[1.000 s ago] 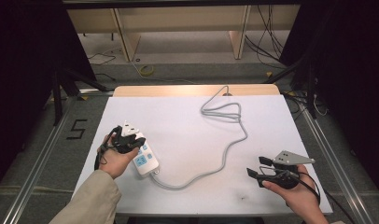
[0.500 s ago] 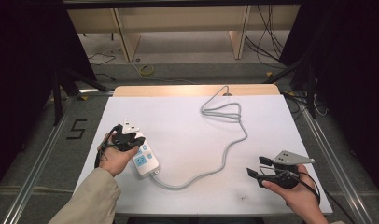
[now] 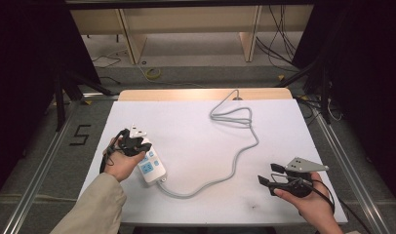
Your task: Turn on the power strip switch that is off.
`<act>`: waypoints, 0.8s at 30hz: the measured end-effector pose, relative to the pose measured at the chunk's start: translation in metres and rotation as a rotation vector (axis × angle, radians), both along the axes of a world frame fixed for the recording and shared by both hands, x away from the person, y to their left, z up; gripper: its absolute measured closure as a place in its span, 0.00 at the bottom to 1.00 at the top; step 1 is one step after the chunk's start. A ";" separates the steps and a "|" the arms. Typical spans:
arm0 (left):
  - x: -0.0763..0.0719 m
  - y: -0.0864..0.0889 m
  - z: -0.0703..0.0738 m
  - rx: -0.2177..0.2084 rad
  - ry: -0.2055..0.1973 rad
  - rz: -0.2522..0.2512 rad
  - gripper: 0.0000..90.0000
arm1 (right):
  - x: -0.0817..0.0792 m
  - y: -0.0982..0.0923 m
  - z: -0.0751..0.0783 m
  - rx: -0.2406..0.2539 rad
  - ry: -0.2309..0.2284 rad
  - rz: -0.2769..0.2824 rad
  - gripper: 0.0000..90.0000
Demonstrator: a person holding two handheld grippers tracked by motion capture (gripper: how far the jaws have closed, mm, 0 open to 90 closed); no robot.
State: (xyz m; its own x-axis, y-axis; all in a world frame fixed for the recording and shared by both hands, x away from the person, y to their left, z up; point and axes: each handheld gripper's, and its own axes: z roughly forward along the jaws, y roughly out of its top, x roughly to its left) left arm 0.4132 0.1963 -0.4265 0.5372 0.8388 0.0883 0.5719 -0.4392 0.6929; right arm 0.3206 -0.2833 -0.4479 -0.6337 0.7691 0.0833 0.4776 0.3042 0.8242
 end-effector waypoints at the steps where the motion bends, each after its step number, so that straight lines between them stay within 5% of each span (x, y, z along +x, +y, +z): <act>1: 0.000 0.000 0.000 0.001 0.002 -0.001 1.00 | 0.000 0.000 0.000 0.000 0.000 0.000 0.36; 24: 0.008 -0.003 -0.003 0.024 0.031 -0.007 1.00 | 0.000 0.000 0.000 -0.004 -0.001 0.001 0.36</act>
